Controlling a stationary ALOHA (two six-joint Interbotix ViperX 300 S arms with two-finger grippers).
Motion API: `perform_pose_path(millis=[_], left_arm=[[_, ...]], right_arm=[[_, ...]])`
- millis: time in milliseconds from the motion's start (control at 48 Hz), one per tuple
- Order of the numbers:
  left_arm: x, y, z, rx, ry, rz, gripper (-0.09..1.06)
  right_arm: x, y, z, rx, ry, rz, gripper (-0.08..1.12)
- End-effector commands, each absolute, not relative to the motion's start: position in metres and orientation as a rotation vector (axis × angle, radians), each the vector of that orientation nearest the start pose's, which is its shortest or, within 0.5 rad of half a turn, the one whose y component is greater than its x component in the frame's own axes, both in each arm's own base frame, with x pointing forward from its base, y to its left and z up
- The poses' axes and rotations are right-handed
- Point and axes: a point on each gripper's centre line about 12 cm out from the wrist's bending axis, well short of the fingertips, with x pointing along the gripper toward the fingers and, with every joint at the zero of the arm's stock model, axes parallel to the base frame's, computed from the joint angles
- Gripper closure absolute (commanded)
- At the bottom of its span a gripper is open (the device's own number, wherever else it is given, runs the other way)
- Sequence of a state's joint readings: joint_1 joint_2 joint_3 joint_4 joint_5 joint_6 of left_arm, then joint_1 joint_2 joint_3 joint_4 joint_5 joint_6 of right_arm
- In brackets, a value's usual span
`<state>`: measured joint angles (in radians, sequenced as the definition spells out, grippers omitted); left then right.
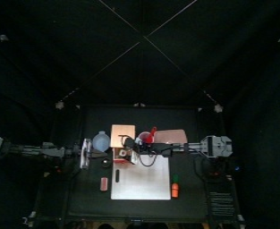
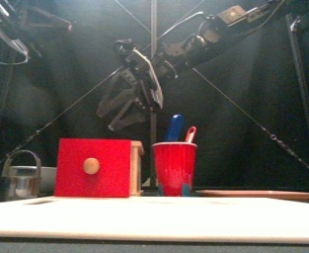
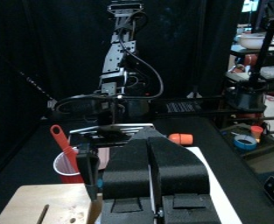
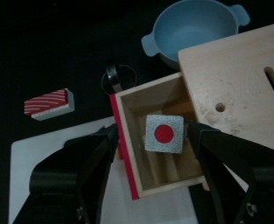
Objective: Place sushi on board then cut the sushi with the knife then place the pieces on the plate
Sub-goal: Place the sushi on the board
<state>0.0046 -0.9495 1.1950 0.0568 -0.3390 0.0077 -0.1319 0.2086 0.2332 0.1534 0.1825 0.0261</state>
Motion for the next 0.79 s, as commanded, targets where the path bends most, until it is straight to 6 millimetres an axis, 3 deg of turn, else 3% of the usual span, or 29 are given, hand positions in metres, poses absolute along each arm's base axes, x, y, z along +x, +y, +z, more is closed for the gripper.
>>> perform_pose_path(millis=[21, 208, 458, 688, 792], left_arm=[[0.201, -0.001, 0.293, 0.067, -0.107, -0.012, 0.9], [0.2, -0.002, 0.288, 0.08, -0.1, -0.016, 0.9], [0.199, -0.001, 0.285, 0.077, -0.092, -0.014, 0.9], [0.199, -0.001, 0.283, 0.075, -0.087, -0.011, 0.9], [0.199, -0.001, 0.283, 0.077, -0.087, -0.01, 0.9]], right_arm=[[0.485, -0.064, 0.235, 0.231, 0.595, -0.154, 0.14], [0.487, -0.06, 0.229, 0.22, 0.66, -0.141, 0.21], [0.497, -0.064, 0.221, 0.231, 0.719, -0.156, 0.21], [0.492, -0.072, 0.241, 0.182, 0.857, -0.263, 0.21], [0.492, -0.065, 0.252, 0.15, 0.92, -0.333, 0.21]])
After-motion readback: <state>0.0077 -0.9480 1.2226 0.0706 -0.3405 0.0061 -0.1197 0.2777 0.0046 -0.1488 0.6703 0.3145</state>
